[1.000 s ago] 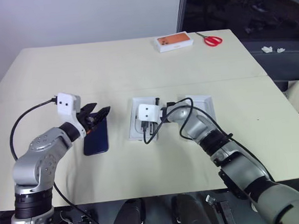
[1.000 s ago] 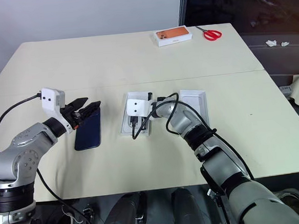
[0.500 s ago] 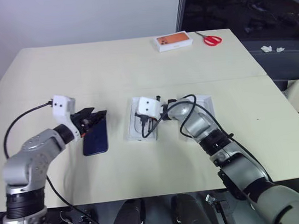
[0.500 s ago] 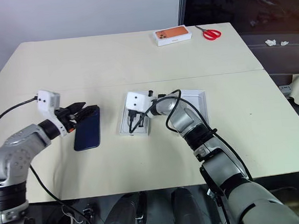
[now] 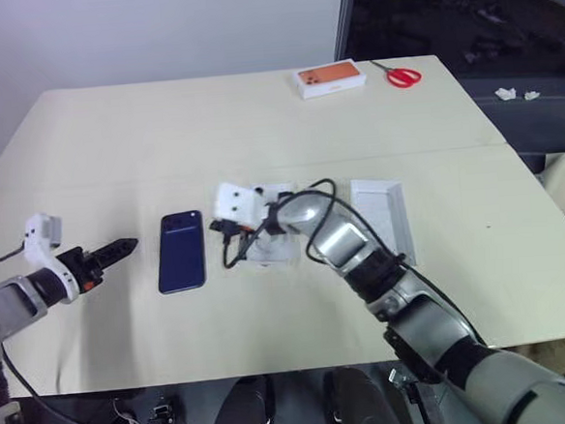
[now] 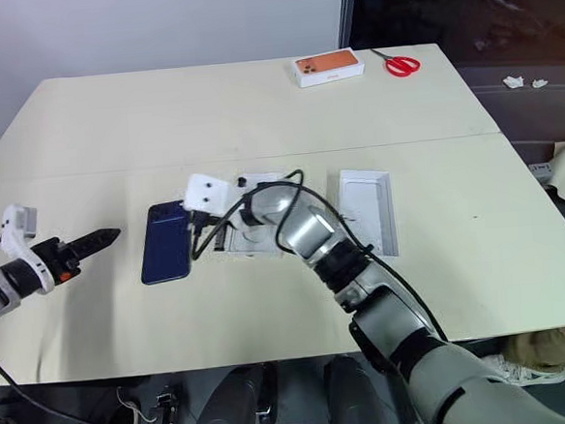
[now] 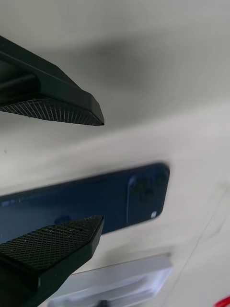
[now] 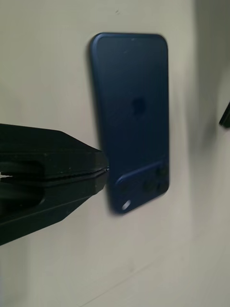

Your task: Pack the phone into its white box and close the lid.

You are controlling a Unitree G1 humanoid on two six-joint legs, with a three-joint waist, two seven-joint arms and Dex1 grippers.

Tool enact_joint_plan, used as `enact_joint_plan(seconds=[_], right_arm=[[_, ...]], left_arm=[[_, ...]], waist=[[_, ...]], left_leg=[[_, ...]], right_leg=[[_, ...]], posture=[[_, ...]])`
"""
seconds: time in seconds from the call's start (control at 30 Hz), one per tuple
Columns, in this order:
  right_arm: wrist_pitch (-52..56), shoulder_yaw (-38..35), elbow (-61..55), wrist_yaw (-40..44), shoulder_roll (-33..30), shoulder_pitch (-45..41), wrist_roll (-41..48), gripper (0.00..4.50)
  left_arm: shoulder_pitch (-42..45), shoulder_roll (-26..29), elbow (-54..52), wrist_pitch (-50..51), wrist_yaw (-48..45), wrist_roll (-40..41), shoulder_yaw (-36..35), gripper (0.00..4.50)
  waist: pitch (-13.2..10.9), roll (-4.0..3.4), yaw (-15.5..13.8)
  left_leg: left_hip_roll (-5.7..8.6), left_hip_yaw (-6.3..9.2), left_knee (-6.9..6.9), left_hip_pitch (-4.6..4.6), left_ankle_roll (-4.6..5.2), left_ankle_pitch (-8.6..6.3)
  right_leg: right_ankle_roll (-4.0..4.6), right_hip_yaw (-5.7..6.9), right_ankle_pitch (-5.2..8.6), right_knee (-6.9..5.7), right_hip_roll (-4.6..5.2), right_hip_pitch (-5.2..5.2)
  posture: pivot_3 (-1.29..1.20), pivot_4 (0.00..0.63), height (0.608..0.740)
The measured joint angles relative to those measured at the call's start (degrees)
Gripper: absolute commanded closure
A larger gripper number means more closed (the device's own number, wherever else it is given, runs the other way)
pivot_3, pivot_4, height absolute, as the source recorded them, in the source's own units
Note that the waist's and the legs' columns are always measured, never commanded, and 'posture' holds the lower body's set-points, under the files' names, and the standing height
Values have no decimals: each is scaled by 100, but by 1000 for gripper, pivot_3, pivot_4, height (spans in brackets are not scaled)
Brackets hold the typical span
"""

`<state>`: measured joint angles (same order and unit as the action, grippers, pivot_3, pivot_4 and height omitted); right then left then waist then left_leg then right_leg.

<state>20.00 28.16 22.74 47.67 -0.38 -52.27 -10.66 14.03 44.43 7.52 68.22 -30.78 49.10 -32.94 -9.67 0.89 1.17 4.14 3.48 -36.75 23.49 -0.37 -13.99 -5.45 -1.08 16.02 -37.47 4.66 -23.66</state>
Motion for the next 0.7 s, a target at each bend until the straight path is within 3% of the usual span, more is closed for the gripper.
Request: enact_joint_plan(seconds=[0.33,0.7], right_arm=[[-33,287,1331,-209,220,-316,-386,4461],[0,341,1510,-246,352,-421,-503,4461]], left_arm=[[84,-203,138,163,-15,-29,293,1367],[150,-247,119,62,-464,-226,770,1367]], waist=[[3,5,10],[20,-17,0]], left_leg=[[4,1,5,-1,-3,1],[9,0,22,-21,-7,3]], right_leg=[[0,-2,0,0,3,-1],[1,-3,0,3,8,14]], posture=[[0,150,740],[0,150,740]])
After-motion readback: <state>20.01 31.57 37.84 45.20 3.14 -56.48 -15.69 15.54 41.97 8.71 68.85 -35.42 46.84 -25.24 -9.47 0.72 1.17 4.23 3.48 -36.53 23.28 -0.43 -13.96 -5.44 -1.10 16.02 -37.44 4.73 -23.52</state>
